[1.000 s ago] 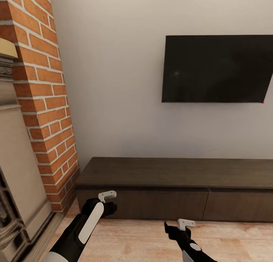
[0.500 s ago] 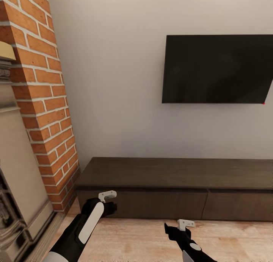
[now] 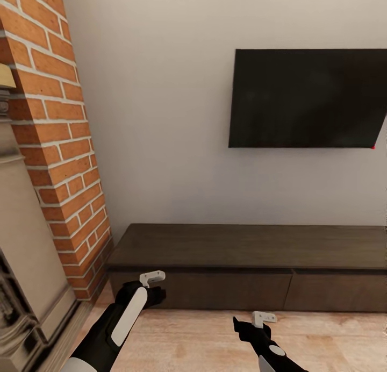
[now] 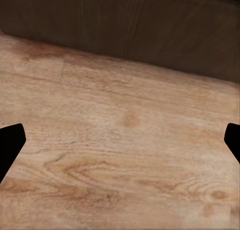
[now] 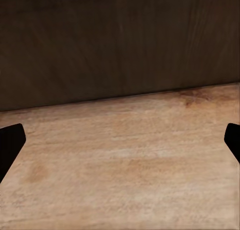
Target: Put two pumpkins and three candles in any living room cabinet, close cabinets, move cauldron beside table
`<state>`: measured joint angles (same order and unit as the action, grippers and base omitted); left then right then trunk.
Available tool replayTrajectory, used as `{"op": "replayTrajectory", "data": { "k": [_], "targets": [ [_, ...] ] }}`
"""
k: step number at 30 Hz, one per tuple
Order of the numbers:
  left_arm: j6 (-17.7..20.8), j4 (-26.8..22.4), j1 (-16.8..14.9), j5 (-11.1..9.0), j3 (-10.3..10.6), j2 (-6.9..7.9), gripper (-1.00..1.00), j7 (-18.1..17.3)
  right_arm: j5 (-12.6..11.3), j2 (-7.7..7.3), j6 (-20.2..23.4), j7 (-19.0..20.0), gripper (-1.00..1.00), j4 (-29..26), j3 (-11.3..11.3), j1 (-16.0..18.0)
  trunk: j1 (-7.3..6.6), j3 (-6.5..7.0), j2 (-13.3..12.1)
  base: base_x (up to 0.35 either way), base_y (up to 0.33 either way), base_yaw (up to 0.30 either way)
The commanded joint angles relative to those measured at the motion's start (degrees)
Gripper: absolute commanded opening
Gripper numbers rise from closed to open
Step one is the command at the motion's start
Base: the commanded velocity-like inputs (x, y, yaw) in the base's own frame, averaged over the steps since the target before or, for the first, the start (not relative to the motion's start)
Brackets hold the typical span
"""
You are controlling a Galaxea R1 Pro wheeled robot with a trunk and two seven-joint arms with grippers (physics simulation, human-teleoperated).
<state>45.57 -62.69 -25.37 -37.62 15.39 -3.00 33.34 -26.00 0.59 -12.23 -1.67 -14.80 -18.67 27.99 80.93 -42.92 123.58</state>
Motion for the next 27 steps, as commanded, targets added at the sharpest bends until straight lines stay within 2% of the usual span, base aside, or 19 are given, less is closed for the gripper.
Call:
{"op": "replayTrajectory", "data": {
  "k": [1,14,20,27],
  "targets": [
    [0.05,-0.06,-0.03,-0.61,0.07,0.01,1.00,0.59,-0.55,-0.03,-0.25,-0.18,1.00,0.07,-0.47,0.05,-0.24,0.03,-0.39,0.000,0.000,-0.063],
    [0.05,-0.06,-0.06,-0.52,0.00,0.01,1.00,0.72,-0.49,0.01,-0.89,-0.25,1.00,0.04,-0.61,0.05,-3.09,1.16,-5.60,-0.059,0.014,-0.069],
    [0.05,-0.06,-0.04,-0.62,-0.01,-0.03,1.00,2.90,-0.46,0.09,-1.12,-0.25,1.00,0.01,-0.66,0.05,-4.41,1.78,-8.01,-0.149,0.013,-0.070],
    [0.05,-0.06,-0.05,-0.62,0.01,-0.07,1.00,3.38,-0.46,0.11,-1.13,-0.29,1.00,0.03,-0.67,0.05,-5.95,2.96,-10.81,-0.084,0.001,-0.009]
  ]
}}
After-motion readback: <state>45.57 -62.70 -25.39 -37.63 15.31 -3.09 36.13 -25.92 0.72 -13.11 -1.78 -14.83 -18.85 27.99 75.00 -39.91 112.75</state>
